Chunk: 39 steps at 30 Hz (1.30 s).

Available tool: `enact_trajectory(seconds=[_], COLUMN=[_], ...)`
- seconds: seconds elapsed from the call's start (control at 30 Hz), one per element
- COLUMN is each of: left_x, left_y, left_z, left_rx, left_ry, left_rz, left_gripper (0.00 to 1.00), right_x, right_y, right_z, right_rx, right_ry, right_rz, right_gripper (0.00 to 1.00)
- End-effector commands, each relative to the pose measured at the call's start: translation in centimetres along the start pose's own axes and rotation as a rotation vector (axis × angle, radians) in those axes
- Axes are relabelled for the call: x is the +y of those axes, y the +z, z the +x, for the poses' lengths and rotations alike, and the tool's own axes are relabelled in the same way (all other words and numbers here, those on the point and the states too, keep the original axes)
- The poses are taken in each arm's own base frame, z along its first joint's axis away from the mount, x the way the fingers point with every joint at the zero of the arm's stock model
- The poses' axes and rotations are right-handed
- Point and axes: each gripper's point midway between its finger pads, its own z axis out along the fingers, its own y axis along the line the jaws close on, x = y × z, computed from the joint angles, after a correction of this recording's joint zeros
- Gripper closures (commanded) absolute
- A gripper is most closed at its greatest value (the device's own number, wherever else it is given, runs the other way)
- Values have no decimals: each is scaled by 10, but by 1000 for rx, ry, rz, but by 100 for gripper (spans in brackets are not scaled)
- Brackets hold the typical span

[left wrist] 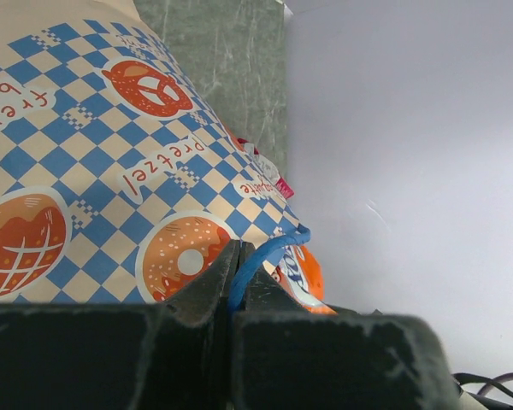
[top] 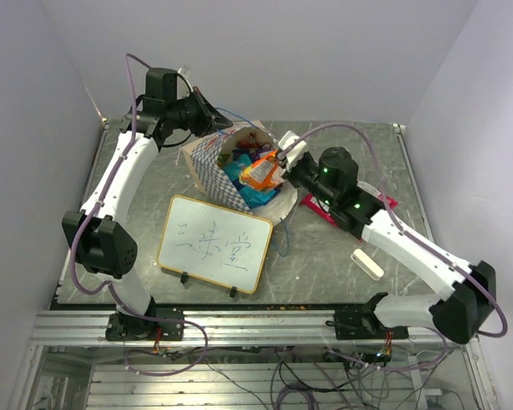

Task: Take the snacks out of the paper bag
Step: Take out the snack from the paper bag, then place the snack at the center of the board.

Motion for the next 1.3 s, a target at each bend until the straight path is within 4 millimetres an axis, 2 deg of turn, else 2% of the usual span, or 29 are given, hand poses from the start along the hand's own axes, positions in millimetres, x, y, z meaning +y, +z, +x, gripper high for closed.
enact_trajectory(seconds=[0.0,0.13,0.2,0.33,0.4,0.47,0.6,0.67,0.73,0.83,0.9,1.03,1.17,1.27], left_x=[-11,-3,0,4,5,4,4,3,3,1,-1,0,-1,-1], left_y=[-15,-14,-14,-14,-15,-17,-20,-21,-23,-23,-25,-24,-26,-27], left_z=[-15,-16,-16,-17,-16,-16,-16,-15,-14,-14,-14,-11,-7,-6], left_rx=[-70,-70,-70,-70,-70,-73,-75,-75,-74,-70,-66,-55,-40,-29], left_ry=[46,45,43,41,40,40,46,45,46,50,55,50,53,63], left_rz=[24,-1,-12,-31,-33,-33,-40,-39,-38,-36,-32,-26,-19,-22], left_gripper=[93,93,93,93,93,93,93,93,93,93,93,93,93,93], right_x=[-1,-12,-28,-74,-91,-98,-109,-119,-122,-116,-115,-115,-119,-112], right_y=[-41,-77,-91,-118,-131,-139,-141,-141,-132,-114,-108,-99,-110,-127], right_z=[3,-18,-18,6,21,34,59,81,102,119,129,167,210,246], right_rx=[98,47,59,182,250,294,350,385,414,430,427,426,442,494], right_ry=[166,210,251,372,422,461,582,674,764,884,956,1190,1385,1487], right_rz=[23,60,154,491,646,741,832,845,792,695,658,561,547,551], right_gripper=[100,100,100,100,100,100,100,100,100,100,100,100,100,100])
